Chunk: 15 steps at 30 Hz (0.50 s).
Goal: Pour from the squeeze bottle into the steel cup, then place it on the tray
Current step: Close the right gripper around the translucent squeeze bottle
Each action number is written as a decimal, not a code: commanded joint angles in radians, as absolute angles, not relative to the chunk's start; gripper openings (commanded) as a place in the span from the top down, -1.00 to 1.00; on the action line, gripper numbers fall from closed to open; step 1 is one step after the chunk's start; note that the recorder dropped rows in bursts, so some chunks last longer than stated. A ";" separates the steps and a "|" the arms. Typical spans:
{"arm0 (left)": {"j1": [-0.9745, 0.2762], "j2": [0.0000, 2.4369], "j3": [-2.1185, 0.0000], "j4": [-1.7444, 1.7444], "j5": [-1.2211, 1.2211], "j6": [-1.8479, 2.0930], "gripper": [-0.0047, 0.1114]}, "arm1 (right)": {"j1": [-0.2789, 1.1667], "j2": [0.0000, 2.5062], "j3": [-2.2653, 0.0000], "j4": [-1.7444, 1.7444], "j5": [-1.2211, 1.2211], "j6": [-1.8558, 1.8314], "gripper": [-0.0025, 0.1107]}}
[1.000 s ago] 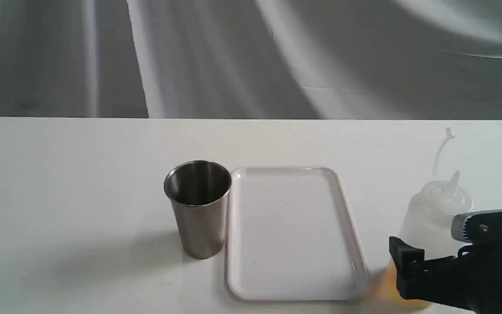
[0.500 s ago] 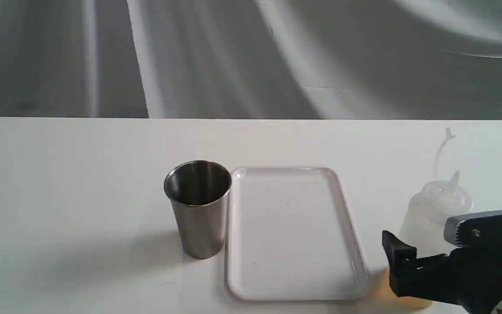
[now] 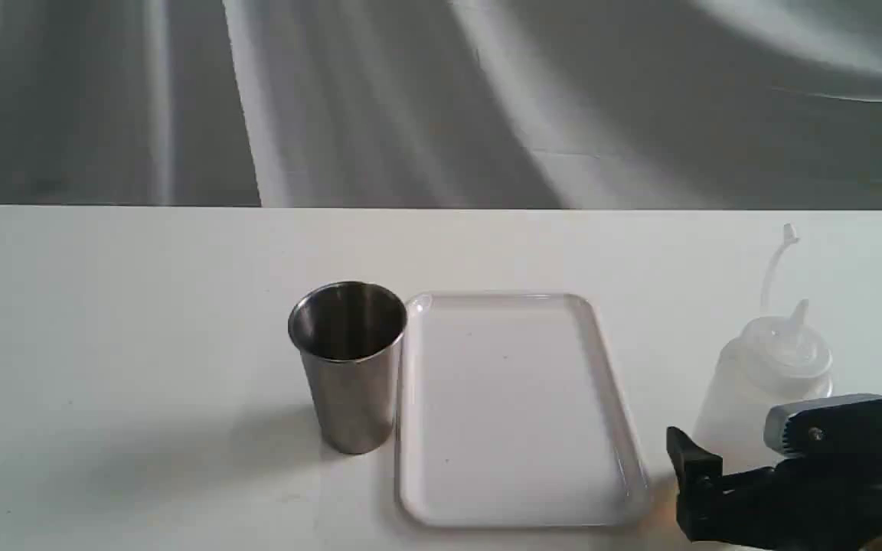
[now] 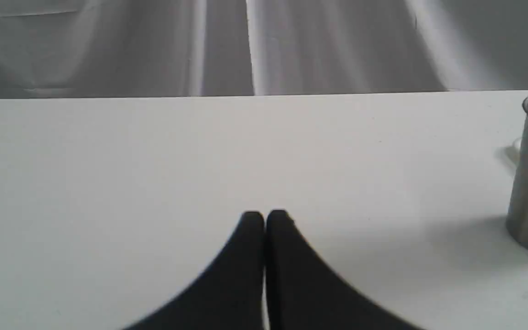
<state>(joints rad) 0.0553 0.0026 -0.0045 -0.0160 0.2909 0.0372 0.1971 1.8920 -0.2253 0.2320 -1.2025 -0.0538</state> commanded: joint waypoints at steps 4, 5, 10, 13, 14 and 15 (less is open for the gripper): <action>0.047 0.000 0.000 -0.017 0.284 0.035 0.92 | 0.199 1.952 -0.224 0.228 -1.221 -0.045 -0.90; 0.047 0.000 0.000 -0.017 0.284 0.035 0.92 | 0.199 1.960 -0.224 0.228 -1.221 -0.045 -0.90; 0.047 0.000 0.000 -0.017 0.284 0.032 0.92 | 0.199 1.964 -0.260 0.228 -1.221 -0.025 -0.90; 0.047 0.000 0.000 -0.017 0.284 0.032 0.92 | 0.199 1.964 -0.288 0.228 -1.221 -0.025 -0.90; 0.047 0.000 0.000 -0.017 0.284 0.032 0.92 | 0.199 1.964 -0.294 0.228 -1.221 -0.025 -0.90; 0.047 0.000 0.000 -0.017 0.284 0.032 0.92 | 0.199 1.964 -0.302 0.231 -1.221 -0.025 -0.90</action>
